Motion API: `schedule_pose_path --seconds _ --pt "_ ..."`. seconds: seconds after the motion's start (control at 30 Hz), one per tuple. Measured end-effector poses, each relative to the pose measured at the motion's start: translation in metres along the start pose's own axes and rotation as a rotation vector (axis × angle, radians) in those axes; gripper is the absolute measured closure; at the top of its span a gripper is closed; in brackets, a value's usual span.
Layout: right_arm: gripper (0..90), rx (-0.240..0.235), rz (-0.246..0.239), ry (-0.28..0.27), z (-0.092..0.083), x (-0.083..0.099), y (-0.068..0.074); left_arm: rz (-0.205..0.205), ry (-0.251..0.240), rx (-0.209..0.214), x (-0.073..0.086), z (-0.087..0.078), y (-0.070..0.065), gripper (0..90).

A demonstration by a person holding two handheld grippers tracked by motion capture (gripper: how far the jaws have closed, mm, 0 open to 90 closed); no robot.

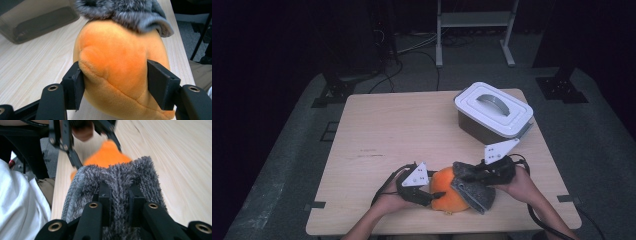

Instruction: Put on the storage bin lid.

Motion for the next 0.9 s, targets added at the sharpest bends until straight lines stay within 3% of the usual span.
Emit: schedule_pose_path --seconds 0.17,0.27,0.4,0.53,0.6,0.77,0.9 --pt "76.3 0.029 0.053 0.005 -0.013 0.022 -0.002 -0.007 0.006 -0.001 -0.002 0.002 0.002 35.9" --pt "76.3 0.038 0.045 0.007 -0.015 0.021 0.000 -0.026 0.012 -0.008 -0.002 0.003 0.002 35.9" --pt "76.3 0.011 -0.013 -0.019 -0.006 0.002 0.010 -0.055 0.020 -0.011 -0.001 0.003 0.005 36.1" --pt "76.2 -0.006 -0.107 0.018 0.015 -0.021 0.021 -0.079 0.042 -0.027 0.001 0.003 0.008 36.3" --pt "76.2 -0.005 -0.126 0.027 0.021 -0.024 0.023 -0.097 0.044 -0.025 0.003 0.002 0.011 36.4" --pt "76.3 0.009 -0.086 0.011 0.014 -0.012 0.017 -0.105 0.040 -0.022 0.003 0.003 0.012 36.6" --pt "76.3 0.043 -0.027 -0.009 0.003 0.007 0.010 -0.111 0.035 -0.027 0.003 0.003 0.012 36.4"
Point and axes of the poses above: each handheld gripper's, and its own axes: z roughly forward along the jaws, x roughly out of its underside, y roughly to its left, the point moved 1 cm from there along z, roughly forward along the jaws, and after that the axes turned 6 degrees about -x, right-handed, at the moved point
